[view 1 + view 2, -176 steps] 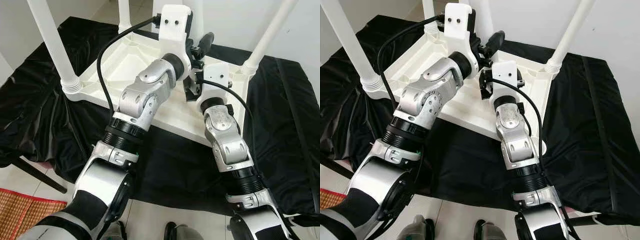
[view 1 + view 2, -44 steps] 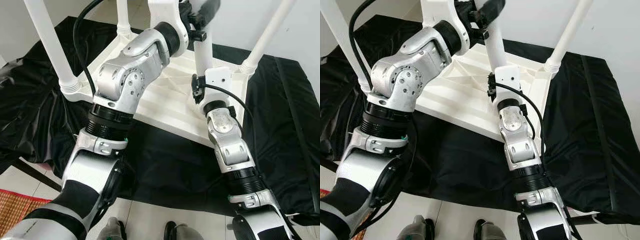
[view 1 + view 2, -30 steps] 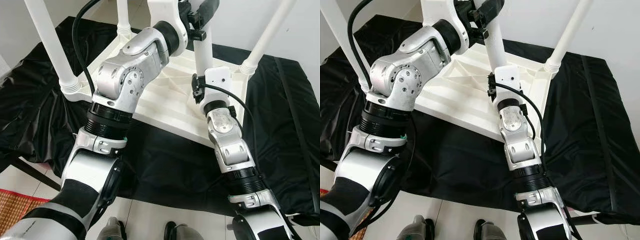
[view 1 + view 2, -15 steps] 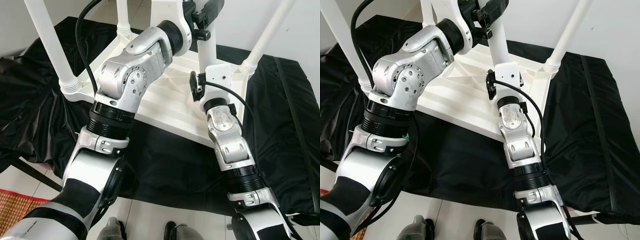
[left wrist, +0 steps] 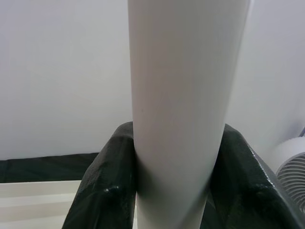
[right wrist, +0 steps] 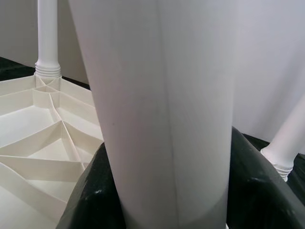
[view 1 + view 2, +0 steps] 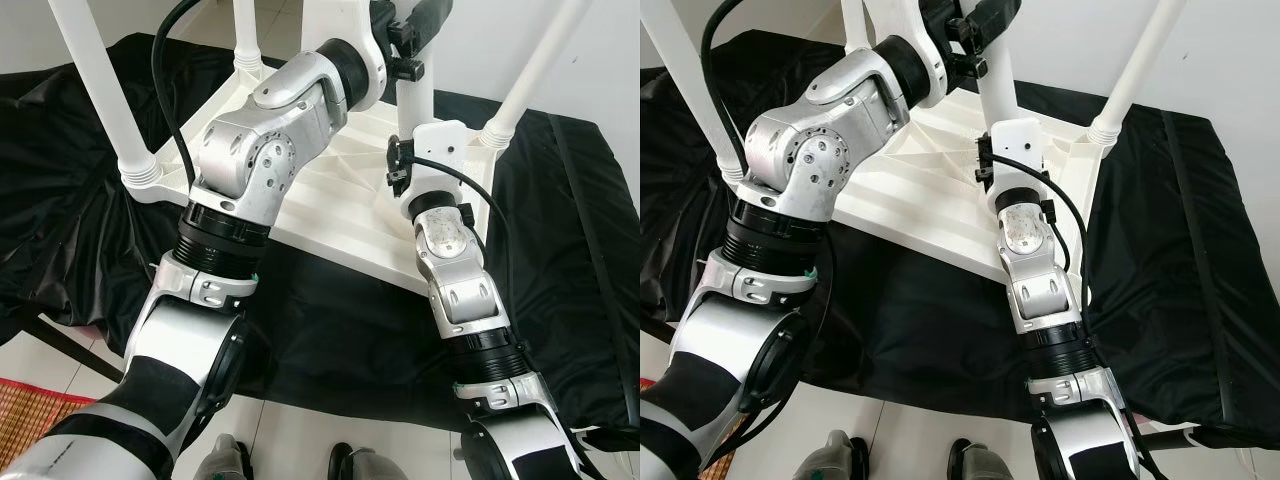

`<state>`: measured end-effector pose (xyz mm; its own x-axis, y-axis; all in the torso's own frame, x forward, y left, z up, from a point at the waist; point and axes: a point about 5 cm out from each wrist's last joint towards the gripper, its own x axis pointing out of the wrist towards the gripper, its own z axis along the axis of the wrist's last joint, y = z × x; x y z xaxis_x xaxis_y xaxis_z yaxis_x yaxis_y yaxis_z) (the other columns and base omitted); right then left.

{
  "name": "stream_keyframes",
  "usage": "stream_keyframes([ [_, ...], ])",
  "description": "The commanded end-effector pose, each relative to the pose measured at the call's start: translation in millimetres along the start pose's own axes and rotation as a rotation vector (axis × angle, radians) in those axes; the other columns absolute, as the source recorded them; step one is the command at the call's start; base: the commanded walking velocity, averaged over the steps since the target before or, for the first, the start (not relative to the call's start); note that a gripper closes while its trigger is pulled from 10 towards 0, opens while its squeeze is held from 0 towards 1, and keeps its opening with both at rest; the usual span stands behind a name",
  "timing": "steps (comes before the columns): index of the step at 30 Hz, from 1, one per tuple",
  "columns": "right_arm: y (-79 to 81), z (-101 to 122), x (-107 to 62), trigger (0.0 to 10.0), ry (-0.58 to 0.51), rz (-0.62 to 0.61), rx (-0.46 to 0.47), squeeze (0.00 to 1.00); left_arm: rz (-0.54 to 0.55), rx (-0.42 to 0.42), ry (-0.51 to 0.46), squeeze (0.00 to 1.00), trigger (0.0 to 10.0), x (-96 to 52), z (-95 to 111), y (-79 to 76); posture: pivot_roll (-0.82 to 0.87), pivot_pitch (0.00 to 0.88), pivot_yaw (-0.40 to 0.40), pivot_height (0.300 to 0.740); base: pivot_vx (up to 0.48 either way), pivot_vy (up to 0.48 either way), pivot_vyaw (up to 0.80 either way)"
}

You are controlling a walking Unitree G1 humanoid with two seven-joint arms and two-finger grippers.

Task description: Building children table

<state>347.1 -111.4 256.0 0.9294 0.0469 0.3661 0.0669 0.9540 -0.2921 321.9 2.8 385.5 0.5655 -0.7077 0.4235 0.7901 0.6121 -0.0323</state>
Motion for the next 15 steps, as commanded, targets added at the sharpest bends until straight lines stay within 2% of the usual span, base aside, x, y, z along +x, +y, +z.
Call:
stream_keyframes([
  [1,-1.3,6.3,1.2,0.0,-0.013,-0.015,0.016,0.0,-0.217,0.021,-0.036,0.0,10.0,3.0,8.5,-24.6,0.06,0.147,-0.026,0.74,0.0,0.0,0.0],
  [2,-2.2,6.0,1.5,2.1,-0.009,-0.022,0.018,0.0,-0.221,0.026,-0.036,0.0,10.0,2.8,8.2,-26.1,0.06,0.144,-0.027,0.74,0.0,0.0,0.0],
  [3,-2.8,5.8,1.7,2.1,-0.006,-0.027,0.02,0.0,-0.223,0.029,-0.035,0.0,10.0,2.6,7.9,-27.0,0.06,0.144,-0.027,0.74,0.0,0.0,0.0],
  [4,-3.1,5.7,2.0,3.2,-0.006,-0.031,0.016,0.0,-0.225,0.034,-0.035,0.0,10.0,2.3,7.7,-28.0,0.07,0.141,-0.028,0.74,0.0,0.0,0.0],
  [5,-3.1,5.7,2.0,3.2,-0.006,-0.031,0.016,0.0,-0.225,0.034,-0.035,0.0,10.0,2.3,7.7,-28.0,0.07,0.141,-0.028,0.74,0.0,0.0,0.0],
  [6,-3.6,4.9,2.4,10.0,0.001,-0.037,0.023,0.0,-0.232,0.019,-0.035,0.02,10.0,1.6,7.6,-29.8,0.07,0.141,-0.028,0.74,0.0,0.0,0.0],
  [7,-4.3,4.3,2.8,10.0,0.007,-0.044,0.022,0.0,-0.24,0.004,-0.038,1.0,10.0,1.0,7.9,-31.0,0.07,0.139,-0.03,0.74,0.0,0.0,0.0],
  [10,-6.5,2.1,3.3,10.0,0.021,-0.067,0.035,0.0,-0.259,-0.04,-0.04,1.0,10.0,-0.9,8.1,-32.3,0.07,0.136,-0.029,0.74,0.0,0.0,0.0],
  [14,-7.1,1.4,3.0,10.0,0.025,-0.073,0.043,0.0,-0.262,-0.048,-0.03,1.0,10.0,-2.0,6.7,-31.8,0.07,0.136,-0.029,0.74,0.0,0.0,0.0],
  [15,-7.5,0.8,2.6,10.0,0.027,-0.078,0.047,0.0,-0.266,-0.056,-0.024,0.19,10.0,-2.6,5.7,-31.7,0.07,0.133,-0.028,0.74,0.0,0.0,0.0],
])
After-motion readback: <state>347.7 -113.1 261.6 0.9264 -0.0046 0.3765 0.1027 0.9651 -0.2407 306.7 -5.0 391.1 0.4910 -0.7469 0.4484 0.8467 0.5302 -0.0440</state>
